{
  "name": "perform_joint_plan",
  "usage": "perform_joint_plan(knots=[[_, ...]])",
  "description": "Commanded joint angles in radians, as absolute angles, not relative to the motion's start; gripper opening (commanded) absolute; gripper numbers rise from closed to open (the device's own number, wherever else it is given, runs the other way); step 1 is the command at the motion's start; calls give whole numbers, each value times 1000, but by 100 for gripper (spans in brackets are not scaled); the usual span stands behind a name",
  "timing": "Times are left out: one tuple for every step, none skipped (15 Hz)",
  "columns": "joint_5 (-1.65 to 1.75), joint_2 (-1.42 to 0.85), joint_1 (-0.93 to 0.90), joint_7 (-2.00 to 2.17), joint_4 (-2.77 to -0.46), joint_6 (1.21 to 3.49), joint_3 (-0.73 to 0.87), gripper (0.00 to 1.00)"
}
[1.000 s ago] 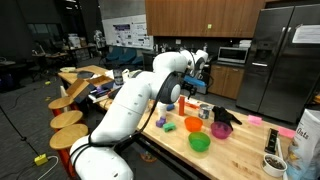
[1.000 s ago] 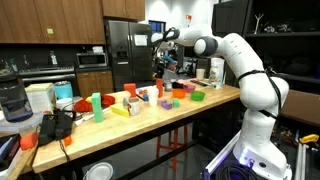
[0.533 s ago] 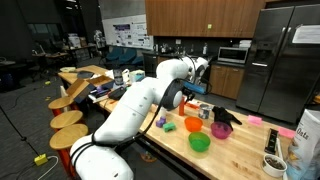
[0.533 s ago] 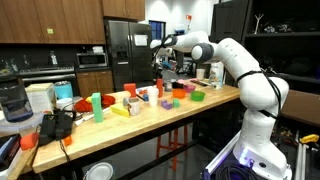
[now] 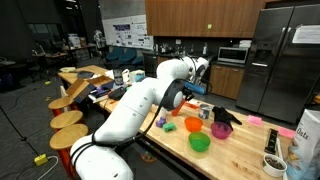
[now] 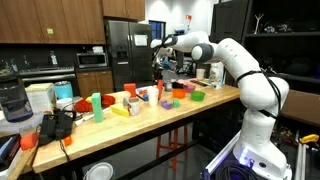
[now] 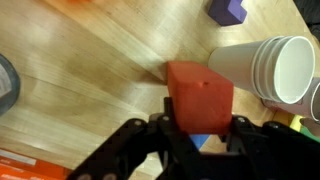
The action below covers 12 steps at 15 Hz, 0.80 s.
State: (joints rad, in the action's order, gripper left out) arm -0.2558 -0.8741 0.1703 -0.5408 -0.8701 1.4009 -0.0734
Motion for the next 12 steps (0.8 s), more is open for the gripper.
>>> perform_joint_plan(knots=[[-271, -874, 185, -521, -847, 1360, -76, 15], [-271, -871, 186, -518, -847, 1357, -76, 15], [-267, -864, 186, -516, -851, 1355, -73, 15], [-264, -857, 188, -516, -853, 1353, -71, 15], [-257, -839, 188, -514, -860, 1355, -67, 15], [-247, -820, 187, -505, -865, 1349, -59, 15], [-236, -801, 186, -497, -870, 1346, -51, 15], [-223, -773, 182, -484, -875, 1343, -39, 15], [-209, -746, 179, -475, -878, 1338, -28, 15], [-194, -719, 175, -460, -881, 1332, -17, 15], [-177, -690, 171, -447, -884, 1326, -6, 15], [-161, -665, 167, -429, -884, 1315, 2, 15]])
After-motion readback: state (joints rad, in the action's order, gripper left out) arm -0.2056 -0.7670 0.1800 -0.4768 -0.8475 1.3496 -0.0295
